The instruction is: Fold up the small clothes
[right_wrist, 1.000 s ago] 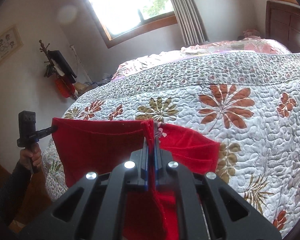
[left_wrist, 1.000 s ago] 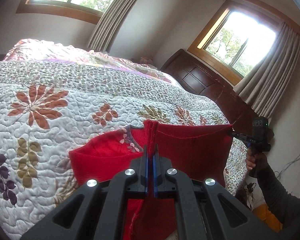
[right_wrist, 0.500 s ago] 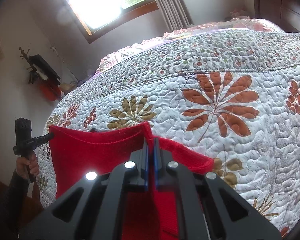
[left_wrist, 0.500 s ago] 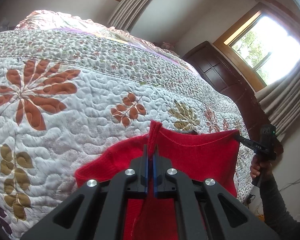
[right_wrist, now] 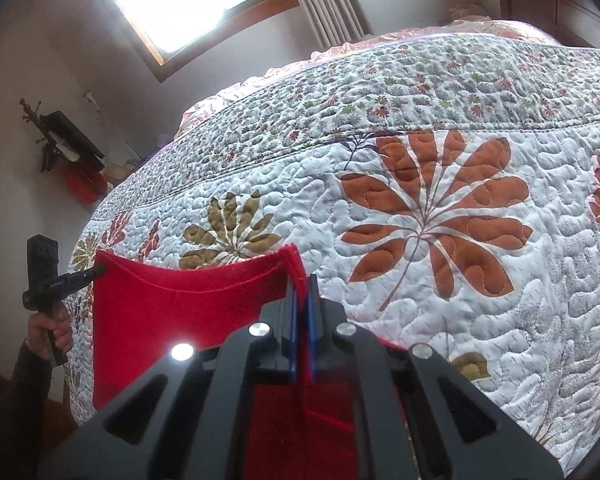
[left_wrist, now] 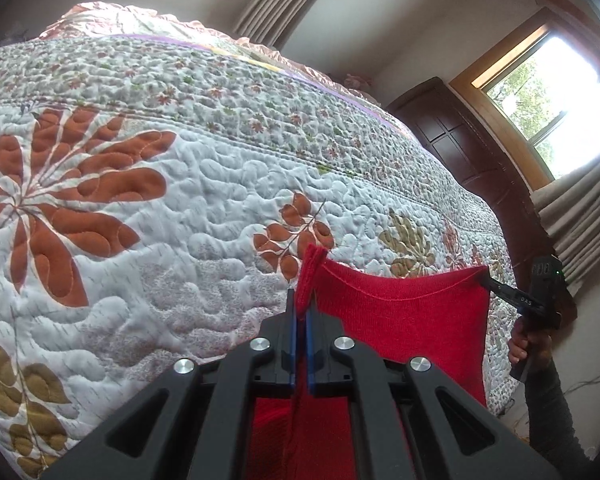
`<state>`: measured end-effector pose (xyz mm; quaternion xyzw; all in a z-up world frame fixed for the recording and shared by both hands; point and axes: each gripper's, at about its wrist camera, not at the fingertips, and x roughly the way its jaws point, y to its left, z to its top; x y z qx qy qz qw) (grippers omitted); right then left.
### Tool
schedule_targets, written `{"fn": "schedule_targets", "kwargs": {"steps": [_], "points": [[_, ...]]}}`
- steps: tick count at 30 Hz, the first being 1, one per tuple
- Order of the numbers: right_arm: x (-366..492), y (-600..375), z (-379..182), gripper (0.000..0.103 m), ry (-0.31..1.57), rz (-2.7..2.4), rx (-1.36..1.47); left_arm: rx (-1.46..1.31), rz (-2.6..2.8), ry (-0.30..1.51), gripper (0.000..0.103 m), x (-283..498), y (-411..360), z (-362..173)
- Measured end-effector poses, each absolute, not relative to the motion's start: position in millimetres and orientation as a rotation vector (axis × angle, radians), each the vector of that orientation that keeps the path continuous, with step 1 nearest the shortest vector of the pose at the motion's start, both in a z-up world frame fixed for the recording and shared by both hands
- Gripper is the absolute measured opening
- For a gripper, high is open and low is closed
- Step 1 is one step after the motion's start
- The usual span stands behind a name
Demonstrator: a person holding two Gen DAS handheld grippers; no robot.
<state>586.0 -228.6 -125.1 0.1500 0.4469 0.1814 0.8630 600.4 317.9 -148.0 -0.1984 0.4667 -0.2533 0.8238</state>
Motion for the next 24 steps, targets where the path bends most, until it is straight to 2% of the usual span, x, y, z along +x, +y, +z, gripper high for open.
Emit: {"fn": "schedule_targets", "kwargs": {"steps": [8,17,19,20,22,24], "points": [[598.6,-230.6,-135.9,0.003,0.931,0.379,0.336,-0.451,-0.549,0.984,0.003,608.3,321.0,-153.5],[613.3,-230.3,-172.5,0.003,1.0,0.339,0.342,-0.469,-0.488,1.091,0.004,619.5,322.4,-196.3],[613.6,-228.3,-176.8,0.011,1.021,0.347,0.344,-0.468,-0.474,1.098,0.009,619.0,322.4,-193.4],[611.9,-227.6,-176.0,0.015,1.018,0.348,0.348,-0.457,-0.46,1.094,0.016,617.3,323.9,-189.0],[603.4,-227.9,-166.6,0.026,0.991,0.342,0.339,-0.434,-0.434,1.052,0.045,607.9,327.5,-172.0],[586.3,-229.5,-149.5,0.028,0.929,0.333,0.326,-0.395,-0.414,0.987,0.052,590.7,329.1,-149.8]]}}
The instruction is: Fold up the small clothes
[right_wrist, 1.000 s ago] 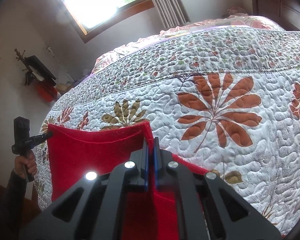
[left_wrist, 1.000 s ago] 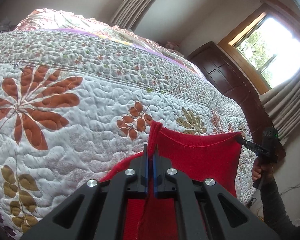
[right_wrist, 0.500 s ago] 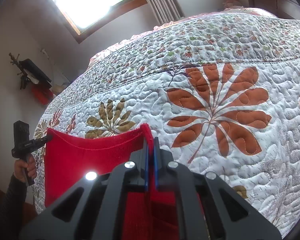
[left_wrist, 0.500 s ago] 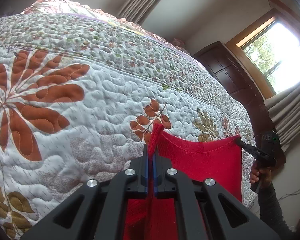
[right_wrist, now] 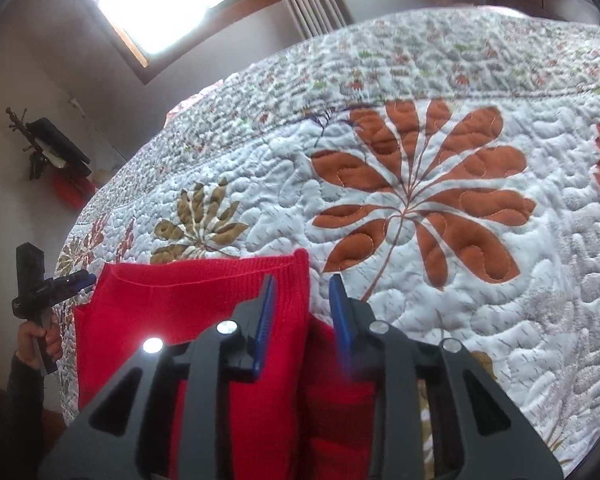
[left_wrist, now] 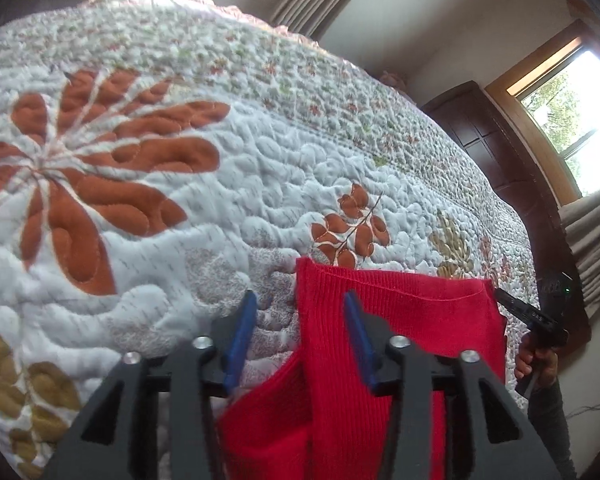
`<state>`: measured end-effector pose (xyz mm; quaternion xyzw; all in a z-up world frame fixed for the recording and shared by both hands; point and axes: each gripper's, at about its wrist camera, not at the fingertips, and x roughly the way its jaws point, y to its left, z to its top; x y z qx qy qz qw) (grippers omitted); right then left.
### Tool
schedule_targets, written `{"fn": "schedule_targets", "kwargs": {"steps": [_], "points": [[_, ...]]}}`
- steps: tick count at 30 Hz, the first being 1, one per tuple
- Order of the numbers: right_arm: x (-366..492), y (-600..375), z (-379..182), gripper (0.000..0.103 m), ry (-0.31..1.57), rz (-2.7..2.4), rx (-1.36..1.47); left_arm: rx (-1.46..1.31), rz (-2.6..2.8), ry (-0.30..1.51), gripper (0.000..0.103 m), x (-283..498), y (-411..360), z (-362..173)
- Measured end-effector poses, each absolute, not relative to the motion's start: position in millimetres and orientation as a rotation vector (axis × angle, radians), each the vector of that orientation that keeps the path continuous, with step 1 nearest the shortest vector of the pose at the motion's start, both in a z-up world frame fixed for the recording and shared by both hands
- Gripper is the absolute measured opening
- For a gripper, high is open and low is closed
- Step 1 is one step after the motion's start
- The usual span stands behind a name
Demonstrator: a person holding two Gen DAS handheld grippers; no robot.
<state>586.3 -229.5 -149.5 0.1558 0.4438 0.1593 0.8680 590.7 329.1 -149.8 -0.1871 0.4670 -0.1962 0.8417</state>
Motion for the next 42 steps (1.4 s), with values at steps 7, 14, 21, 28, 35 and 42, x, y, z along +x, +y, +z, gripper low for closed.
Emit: {"fn": "schedule_targets", "kwargs": {"steps": [7,14,21,28,35,42], "points": [[521.2,-213.5,-146.4,0.029,0.894,0.457,0.401,-0.351,-0.676,0.951,0.054,508.2,277.4,-144.4],[512.0,-207.9,-192.9,0.011,0.965,0.425,0.415,-0.313,-0.649,1.012,0.043,495.7,266.2,-187.2],[478.7,-200.7,-163.8,0.022,0.909,0.48,0.421,-0.326,-0.742,0.927,0.051,456.1,270.9,-145.7],[463.9,-196.9,-199.5,0.014,0.977,0.449,0.425,-0.403,-0.686,1.018,0.048,441.3,275.4,-202.6],[410.0,-200.1,-161.2,0.026,0.902,0.461,0.38,-0.455,-0.737,0.918,0.059,395.9,281.8,-173.7],[382.1,-219.6,-209.4,0.015,0.989,0.375,0.393,-0.368,-0.651,1.032,0.06,378.5,276.4,-212.4]]}}
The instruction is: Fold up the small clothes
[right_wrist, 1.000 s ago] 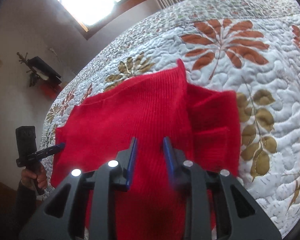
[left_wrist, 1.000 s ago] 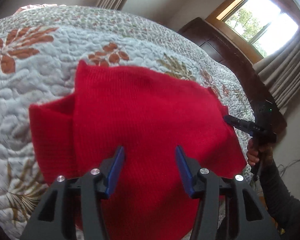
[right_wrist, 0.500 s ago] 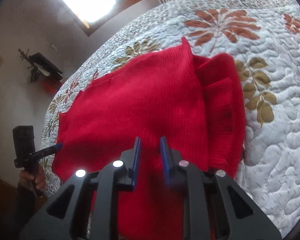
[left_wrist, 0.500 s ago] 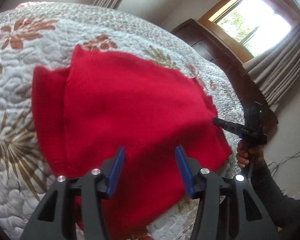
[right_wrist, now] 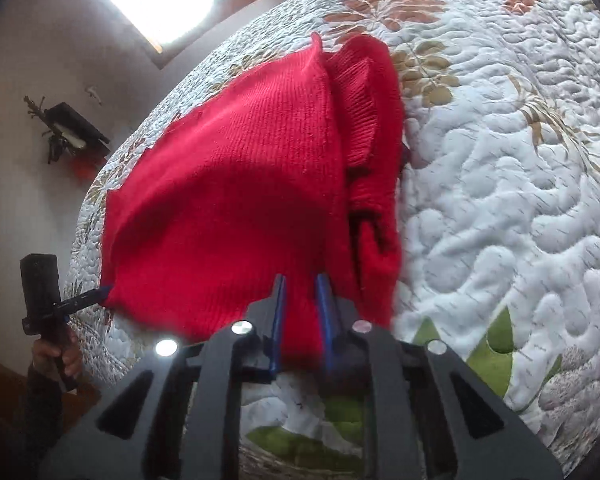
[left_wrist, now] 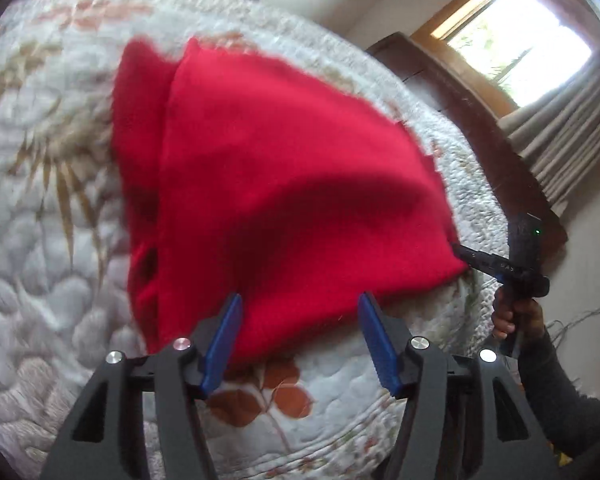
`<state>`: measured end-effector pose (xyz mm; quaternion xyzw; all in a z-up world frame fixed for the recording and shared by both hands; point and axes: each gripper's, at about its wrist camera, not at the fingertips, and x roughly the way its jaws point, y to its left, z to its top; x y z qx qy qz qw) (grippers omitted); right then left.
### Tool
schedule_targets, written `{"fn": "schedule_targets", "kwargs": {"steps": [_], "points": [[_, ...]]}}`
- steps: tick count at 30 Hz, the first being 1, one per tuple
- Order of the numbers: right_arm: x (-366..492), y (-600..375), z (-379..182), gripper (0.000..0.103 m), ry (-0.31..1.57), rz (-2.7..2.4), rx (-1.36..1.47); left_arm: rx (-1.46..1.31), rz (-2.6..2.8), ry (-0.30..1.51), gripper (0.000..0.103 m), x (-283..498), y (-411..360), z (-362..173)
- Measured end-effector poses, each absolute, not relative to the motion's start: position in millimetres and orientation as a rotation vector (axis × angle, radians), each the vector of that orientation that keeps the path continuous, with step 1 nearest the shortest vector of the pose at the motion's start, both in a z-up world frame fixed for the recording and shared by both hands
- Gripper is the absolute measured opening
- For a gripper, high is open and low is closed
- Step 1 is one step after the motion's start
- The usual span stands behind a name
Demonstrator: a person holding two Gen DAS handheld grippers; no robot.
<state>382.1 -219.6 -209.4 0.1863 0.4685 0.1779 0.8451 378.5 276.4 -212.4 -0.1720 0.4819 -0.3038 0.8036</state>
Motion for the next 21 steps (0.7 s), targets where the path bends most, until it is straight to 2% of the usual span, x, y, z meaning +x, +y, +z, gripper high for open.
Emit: {"fn": "schedule_targets", "kwargs": {"steps": [1,2,3,5,6,8,14,21], "points": [[380.6,-218.7,-204.4,0.018,0.987,0.37,0.395,-0.381,-0.658,1.033,0.062,377.6,278.0,-208.5],[377.0,-214.1,-194.9,0.03,0.974,0.37,0.381,-0.401,-0.675,1.036,0.068,377.0,281.0,-202.1],[371.8,-205.5,-183.5,0.036,0.954,0.367,0.34,-0.415,-0.683,1.033,0.072,377.1,284.7,-196.1],[359.5,-181.9,-165.7,0.042,0.925,0.373,0.229,-0.422,-0.686,1.014,0.085,378.7,297.9,-179.9],[350.5,-160.6,-156.7,0.052,0.912,0.377,0.141,-0.425,-0.671,1.003,0.087,383.4,308.3,-170.9],[338.1,-121.5,-150.2,0.066,0.903,0.378,-0.005,-0.466,-0.647,1.002,0.093,387.8,329.3,-163.4],[294.9,16.0,-159.5,0.07,0.781,0.452,-0.44,-0.615,-0.599,1.112,0.094,451.7,369.3,-174.4],[299.5,109.9,-165.4,0.07,0.758,0.564,-0.549,-0.735,-0.655,1.184,0.094,521.7,373.9,-204.8]]}}
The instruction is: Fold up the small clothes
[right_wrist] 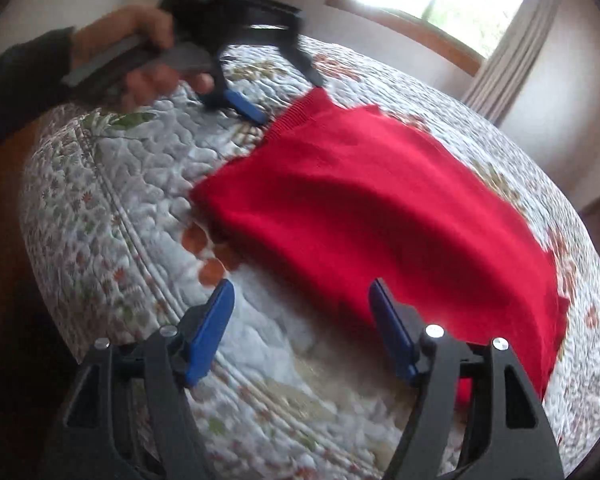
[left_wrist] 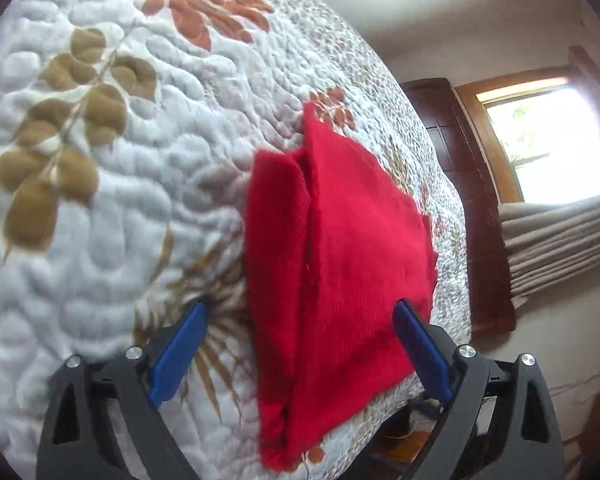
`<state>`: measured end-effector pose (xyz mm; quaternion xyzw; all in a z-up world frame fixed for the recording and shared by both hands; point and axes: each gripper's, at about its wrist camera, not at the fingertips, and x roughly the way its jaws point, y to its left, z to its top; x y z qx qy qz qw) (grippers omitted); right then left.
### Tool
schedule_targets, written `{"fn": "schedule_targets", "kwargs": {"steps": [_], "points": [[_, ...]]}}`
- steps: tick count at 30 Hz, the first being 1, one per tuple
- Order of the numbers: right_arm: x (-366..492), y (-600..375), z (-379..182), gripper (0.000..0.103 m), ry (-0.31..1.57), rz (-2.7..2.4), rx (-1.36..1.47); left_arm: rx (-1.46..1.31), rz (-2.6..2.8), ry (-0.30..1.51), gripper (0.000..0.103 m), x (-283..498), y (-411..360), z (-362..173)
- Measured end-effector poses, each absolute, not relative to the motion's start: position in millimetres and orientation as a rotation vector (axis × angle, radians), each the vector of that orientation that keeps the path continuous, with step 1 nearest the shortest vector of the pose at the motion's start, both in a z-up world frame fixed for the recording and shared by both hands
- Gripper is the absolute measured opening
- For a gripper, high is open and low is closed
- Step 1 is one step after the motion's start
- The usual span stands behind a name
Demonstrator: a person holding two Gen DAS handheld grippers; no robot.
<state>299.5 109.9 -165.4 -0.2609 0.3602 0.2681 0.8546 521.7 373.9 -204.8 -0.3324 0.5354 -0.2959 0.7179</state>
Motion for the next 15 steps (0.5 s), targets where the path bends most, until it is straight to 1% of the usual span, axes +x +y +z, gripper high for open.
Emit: {"fn": "schedule_targets", "kwargs": {"steps": [5,15], "points": [[315.6,132.3,-167.7,0.07,0.77,0.602,-0.543,-0.739,-0.736,1.148,0.094,545.5,367.8,-203.0],[337.4,152.0,-175.8,0.07,0.769,0.639,-0.553,-0.712,-0.861,1.14,0.094,571.8,337.8,-208.8]]}}
